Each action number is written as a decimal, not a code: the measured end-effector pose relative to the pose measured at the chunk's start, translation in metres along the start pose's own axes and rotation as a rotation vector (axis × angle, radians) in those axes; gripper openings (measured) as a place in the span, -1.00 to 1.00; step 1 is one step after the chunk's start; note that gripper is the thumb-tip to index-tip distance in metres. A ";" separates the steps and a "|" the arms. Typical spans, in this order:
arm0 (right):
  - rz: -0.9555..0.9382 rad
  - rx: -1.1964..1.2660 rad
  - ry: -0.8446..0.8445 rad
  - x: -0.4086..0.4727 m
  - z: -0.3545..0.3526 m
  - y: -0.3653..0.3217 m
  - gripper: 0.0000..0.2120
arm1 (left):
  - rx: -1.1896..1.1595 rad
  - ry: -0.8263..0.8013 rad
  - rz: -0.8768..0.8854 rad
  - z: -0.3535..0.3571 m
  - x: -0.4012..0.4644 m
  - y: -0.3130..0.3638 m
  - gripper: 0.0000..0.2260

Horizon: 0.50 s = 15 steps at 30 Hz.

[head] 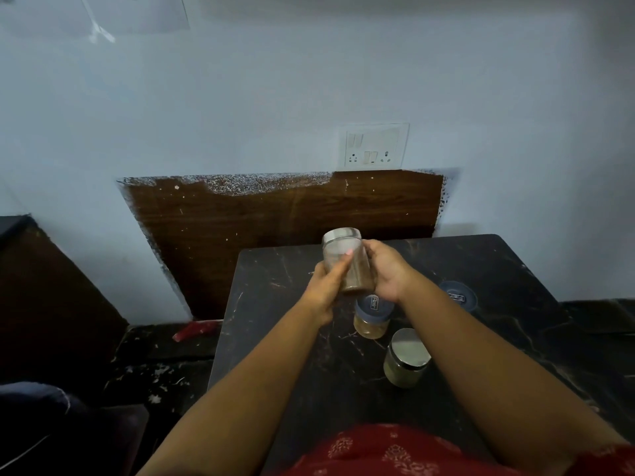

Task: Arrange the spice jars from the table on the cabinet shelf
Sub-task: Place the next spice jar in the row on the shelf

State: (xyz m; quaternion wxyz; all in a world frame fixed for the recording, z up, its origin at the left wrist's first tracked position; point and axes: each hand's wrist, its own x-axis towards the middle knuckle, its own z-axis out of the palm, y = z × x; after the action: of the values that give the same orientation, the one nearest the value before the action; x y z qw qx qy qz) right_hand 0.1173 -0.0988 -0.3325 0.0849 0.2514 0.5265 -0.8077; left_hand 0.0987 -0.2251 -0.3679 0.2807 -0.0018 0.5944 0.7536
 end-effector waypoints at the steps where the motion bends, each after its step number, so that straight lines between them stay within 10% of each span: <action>1: -0.017 -0.017 0.003 -0.002 0.001 -0.002 -0.65 | 0.006 0.013 0.004 0.001 -0.002 0.001 -0.38; 7: -0.052 0.127 -0.075 -0.003 -0.004 -0.005 -0.55 | -0.226 -0.155 0.030 -0.006 -0.009 0.010 -0.52; 15: -0.121 0.066 -0.065 -0.010 0.000 -0.007 -0.59 | -0.129 0.033 0.114 0.003 -0.008 0.009 -0.47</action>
State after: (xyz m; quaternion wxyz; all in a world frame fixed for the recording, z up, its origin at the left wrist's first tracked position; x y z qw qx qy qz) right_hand 0.1229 -0.0973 -0.3223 0.0446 0.1953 0.5109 -0.8360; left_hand 0.1023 -0.2271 -0.3559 0.2268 0.0014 0.5482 0.8050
